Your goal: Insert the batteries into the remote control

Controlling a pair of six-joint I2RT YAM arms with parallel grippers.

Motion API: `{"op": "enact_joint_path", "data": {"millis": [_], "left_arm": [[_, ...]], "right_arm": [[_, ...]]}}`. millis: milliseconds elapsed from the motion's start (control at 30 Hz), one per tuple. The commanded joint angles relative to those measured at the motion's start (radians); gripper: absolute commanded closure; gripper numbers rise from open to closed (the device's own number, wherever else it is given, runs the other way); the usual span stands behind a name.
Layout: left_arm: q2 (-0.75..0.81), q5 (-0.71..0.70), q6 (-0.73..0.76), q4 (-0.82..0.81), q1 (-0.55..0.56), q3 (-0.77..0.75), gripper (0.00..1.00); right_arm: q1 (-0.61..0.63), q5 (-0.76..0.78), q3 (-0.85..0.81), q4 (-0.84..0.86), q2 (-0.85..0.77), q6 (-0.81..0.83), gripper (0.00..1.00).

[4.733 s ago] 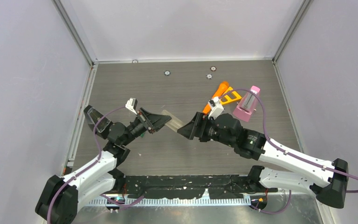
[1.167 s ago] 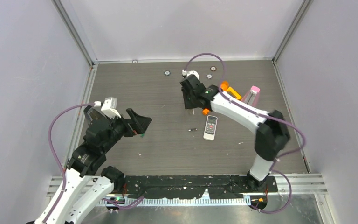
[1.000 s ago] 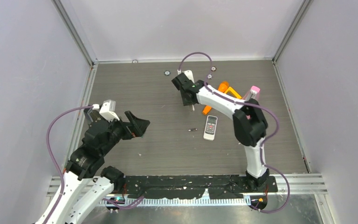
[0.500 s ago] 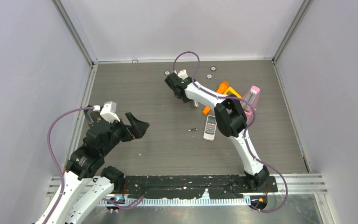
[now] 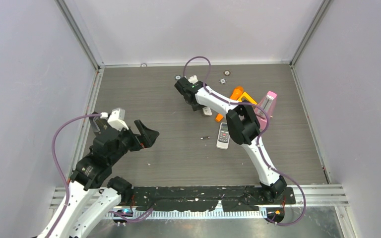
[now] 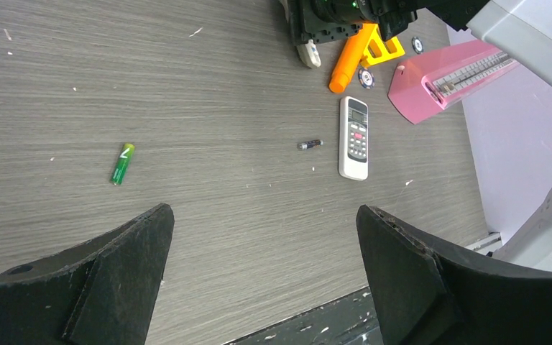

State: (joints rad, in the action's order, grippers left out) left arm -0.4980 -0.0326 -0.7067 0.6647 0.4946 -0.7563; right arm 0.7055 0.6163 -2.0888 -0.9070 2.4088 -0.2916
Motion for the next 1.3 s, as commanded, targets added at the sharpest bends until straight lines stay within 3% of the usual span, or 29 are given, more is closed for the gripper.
{"op": "enact_joint_path", "data": {"millis": [0, 267, 333, 500, 833, 1100, 1267], "left_arm": [[0.020, 0.005, -0.011, 0.003, -0.004, 0.005, 0.01], [0.052, 0.001, -0.016, 0.022, -0.004, 0.015, 0.00], [0.054, 0.001, -0.015, 0.022, -0.004, 0.018, 0.00], [0.050, 0.007, 0.000, 0.015, -0.004, 0.022, 0.00], [0.028, 0.064, 0.016, -0.061, -0.004, 0.051, 0.00], [0.027, 0.058, -0.014, -0.104, -0.004, 0.070, 0.00], [0.029, 0.056, -0.019, -0.093, -0.004, 0.080, 0.00]], "right_arm": [[0.000, -0.118, 0.032, 0.055, -0.064, -0.033, 0.50], [0.000, -0.222, 0.150, 0.119, -0.190, -0.081, 0.43], [0.000, -0.243, 0.215, 0.152, -0.262, -0.091, 0.37], [-0.001, -0.273, 0.452, 0.236, -0.492, -0.111, 0.21], [-0.002, -0.165, 0.957, 0.318, -0.844, -0.241, 0.07], [-0.006, -0.167, 1.055, 0.368, -0.814, -0.371, 0.05], [-0.006, -0.222, 1.070, 0.411, -0.756, -0.422, 0.08]]}}
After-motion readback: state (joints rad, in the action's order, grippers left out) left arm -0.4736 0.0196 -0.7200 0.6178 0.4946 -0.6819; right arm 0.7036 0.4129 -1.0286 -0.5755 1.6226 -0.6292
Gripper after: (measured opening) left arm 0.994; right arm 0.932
